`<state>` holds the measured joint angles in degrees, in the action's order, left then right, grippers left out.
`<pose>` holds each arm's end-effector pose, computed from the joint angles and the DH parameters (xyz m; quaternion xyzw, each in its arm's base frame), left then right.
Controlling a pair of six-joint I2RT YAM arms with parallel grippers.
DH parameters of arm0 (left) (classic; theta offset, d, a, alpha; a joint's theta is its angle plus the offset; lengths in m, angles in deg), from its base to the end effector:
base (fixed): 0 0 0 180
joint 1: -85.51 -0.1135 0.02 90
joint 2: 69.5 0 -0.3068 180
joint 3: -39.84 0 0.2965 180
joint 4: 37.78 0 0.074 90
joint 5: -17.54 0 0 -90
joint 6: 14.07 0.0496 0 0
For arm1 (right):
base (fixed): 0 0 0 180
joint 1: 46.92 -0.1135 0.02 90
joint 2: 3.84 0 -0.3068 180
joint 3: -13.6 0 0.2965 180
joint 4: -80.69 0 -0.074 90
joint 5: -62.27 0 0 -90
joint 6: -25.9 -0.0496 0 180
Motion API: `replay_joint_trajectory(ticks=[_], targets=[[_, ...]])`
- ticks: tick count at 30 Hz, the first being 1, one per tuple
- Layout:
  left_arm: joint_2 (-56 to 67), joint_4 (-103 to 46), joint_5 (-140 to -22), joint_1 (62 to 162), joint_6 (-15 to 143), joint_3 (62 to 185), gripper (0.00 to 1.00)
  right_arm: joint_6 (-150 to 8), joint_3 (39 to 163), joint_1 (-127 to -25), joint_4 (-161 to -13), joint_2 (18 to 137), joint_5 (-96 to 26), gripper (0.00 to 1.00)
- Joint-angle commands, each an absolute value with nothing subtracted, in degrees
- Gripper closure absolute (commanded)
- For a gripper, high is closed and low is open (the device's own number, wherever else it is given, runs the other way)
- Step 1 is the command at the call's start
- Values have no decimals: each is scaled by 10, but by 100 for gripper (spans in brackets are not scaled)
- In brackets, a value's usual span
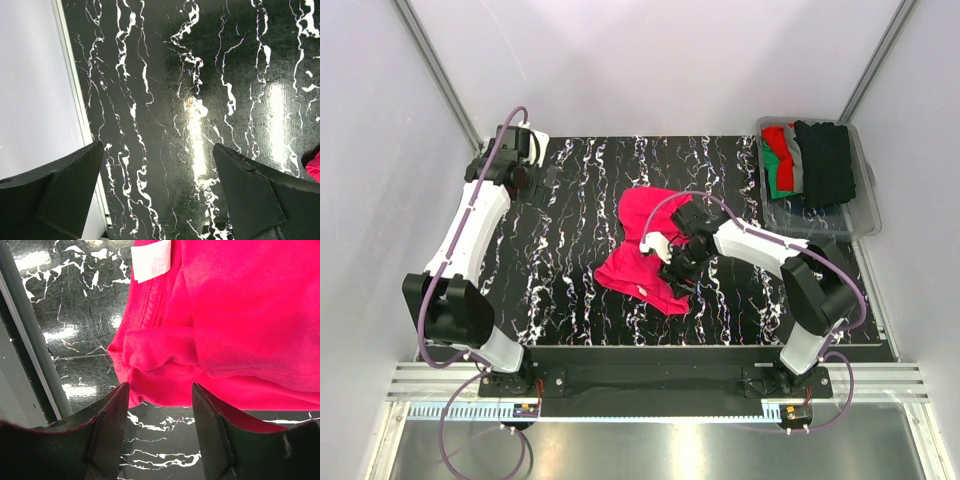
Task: Fold and stack the t-shirts
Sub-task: Flatten the tshirt out
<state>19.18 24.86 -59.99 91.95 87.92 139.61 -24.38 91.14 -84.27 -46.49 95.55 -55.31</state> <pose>0.3788 -0.0320 0.3814 0.1150 0.9323 0.1183 0.3220 0.2853 0.2466 0.1921 -0.6245 0.7331 0.2335 0.1344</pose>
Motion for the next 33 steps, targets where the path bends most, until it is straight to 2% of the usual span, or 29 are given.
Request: replay_joint_trajectory(ticks=[1, 11, 13, 14, 16, 19, 22, 28, 33], targets=[[193, 243, -604, 917, 877, 1408, 2, -227, 912, -860, -484, 949, -563, 39], [197, 244, -602, 918, 879, 1416, 2, -240, 902, -888, -495, 964, -547, 38], [199, 243, -604, 918, 878, 1416, 2, -243, 905, -891, -501, 981, -523, 40], [200, 245, -605, 917, 877, 1415, 2, -249, 904, -893, -510, 986, -507, 44], [199, 244, -604, 917, 877, 1416, 2, -260, 910, -897, -523, 1000, -465, 71], [199, 244, -603, 918, 880, 1416, 2, -278, 920, -898, -535, 998, -400, 94], [205, 243, -609, 918, 882, 1416, 2, -266, 942, -898, -535, 954, -333, 100], [231, 225, -610, 917, 892, 1426, 3, -152, 1067, -898, -557, 863, -226, 100], [236, 203, -616, 917, 895, 1440, 3, -28, 1169, -900, -669, 851, -238, 100]])
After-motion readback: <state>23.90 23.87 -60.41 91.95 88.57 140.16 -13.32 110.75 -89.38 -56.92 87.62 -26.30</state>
